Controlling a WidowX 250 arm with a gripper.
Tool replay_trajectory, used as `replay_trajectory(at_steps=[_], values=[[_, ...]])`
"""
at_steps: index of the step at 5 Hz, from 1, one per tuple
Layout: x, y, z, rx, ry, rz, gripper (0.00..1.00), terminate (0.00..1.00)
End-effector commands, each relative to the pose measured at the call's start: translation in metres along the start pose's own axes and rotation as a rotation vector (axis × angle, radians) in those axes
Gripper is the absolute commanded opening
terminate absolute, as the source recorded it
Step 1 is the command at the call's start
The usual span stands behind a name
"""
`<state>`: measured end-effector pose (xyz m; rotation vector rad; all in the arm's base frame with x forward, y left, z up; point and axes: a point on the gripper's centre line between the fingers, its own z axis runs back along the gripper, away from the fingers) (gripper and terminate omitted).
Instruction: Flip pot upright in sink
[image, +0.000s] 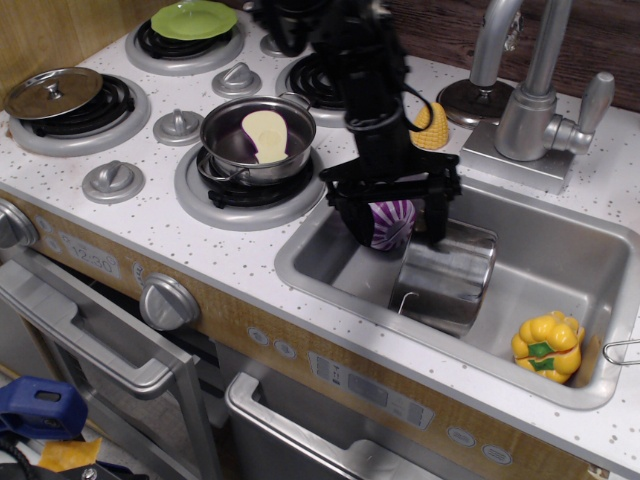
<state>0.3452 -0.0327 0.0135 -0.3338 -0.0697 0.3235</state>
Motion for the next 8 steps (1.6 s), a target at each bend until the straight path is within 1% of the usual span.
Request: replay_trajectory(at_steps=[1, 2, 3, 4, 5, 6, 7, 8], values=[[0.011, -0.013, 0.015, -0.151, -0.089, -0.013, 1.0, 0.0], [0.014, -0.019, 0.004, -0.2, -0.11, 0.01, 1.0, 0.0], [0.012, -0.023, -0.009, -0.206, -0.145, 0.021, 1.0, 0.0], [0.008, -0.026, -0.019, -0.221, -0.167, 0.035, 1.0, 0.0], [0.005, -0.03, -0.026, -0.229, -0.184, 0.05, 0.0, 0.0], [0.007, -0.031, -0.022, -0.203, -0.181, 0.04, 0.0, 0.0], [0.012, -0.037, -0.013, -0.029, -0.173, -0.012, 0.0, 0.0], [0.014, -0.038, -0.011, 0.084, -0.161, -0.048, 0.0, 0.0]])
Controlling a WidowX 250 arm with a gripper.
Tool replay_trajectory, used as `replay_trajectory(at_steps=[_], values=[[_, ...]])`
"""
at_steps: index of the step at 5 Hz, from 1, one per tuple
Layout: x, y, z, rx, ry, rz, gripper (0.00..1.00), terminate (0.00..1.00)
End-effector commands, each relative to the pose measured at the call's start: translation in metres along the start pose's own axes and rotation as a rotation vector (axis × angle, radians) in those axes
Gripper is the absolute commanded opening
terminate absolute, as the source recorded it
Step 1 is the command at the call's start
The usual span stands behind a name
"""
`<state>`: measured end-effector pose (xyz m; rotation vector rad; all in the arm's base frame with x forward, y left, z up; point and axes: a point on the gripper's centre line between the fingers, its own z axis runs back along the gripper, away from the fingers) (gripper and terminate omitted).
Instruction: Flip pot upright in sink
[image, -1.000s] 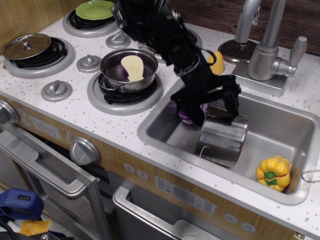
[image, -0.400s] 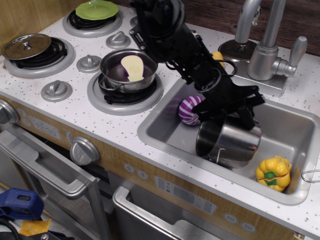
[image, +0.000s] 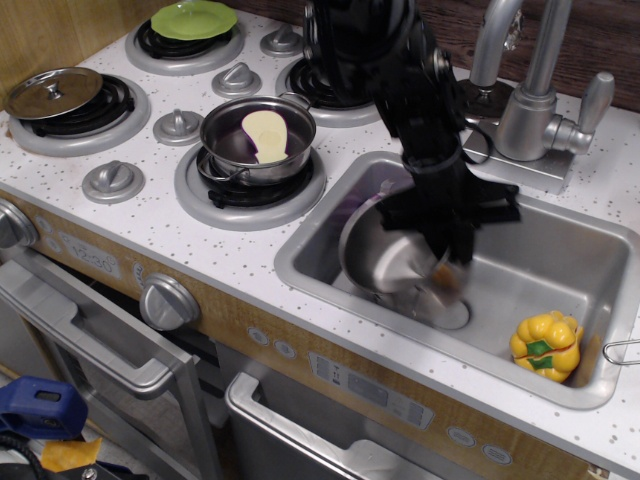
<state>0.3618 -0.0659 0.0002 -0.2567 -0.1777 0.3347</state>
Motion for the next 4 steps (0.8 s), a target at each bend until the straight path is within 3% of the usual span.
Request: replay_trajectory(at_steps=[1, 2, 4], values=[[0.0083, -0.0083, 0.006, 0.238, -0.053, -0.134, 0.0, 0.0], [0.0048, -0.008, -0.0019, 0.235, -0.052, -0.143, 1.0, 0.0], [0.0003, -0.0124, -0.0018, 0.217, -0.02, -0.161, 1.0, 0.0]])
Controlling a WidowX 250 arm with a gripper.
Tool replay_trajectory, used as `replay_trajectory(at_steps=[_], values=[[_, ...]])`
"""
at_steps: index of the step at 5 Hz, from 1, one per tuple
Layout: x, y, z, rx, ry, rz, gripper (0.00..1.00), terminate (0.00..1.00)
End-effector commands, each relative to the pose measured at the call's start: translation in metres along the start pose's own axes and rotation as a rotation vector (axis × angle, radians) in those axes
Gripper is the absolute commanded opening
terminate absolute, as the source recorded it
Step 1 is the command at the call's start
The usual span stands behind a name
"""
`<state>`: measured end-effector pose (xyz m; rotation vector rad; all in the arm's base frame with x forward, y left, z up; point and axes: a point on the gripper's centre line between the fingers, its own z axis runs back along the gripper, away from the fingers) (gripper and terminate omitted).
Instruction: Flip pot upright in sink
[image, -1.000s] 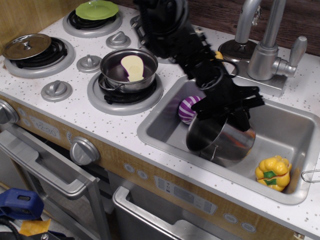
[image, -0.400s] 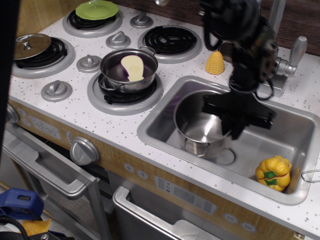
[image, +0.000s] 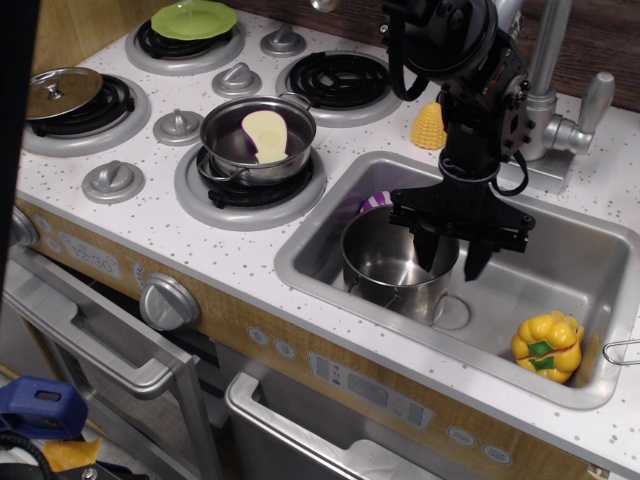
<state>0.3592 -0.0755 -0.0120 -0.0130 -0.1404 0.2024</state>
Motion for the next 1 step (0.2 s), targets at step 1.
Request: replay_trajectory(at_steps=[1], values=[[0.0083, -0.0038, 0.0128, -0.015, -0.037, -0.007, 1.0, 1.0]])
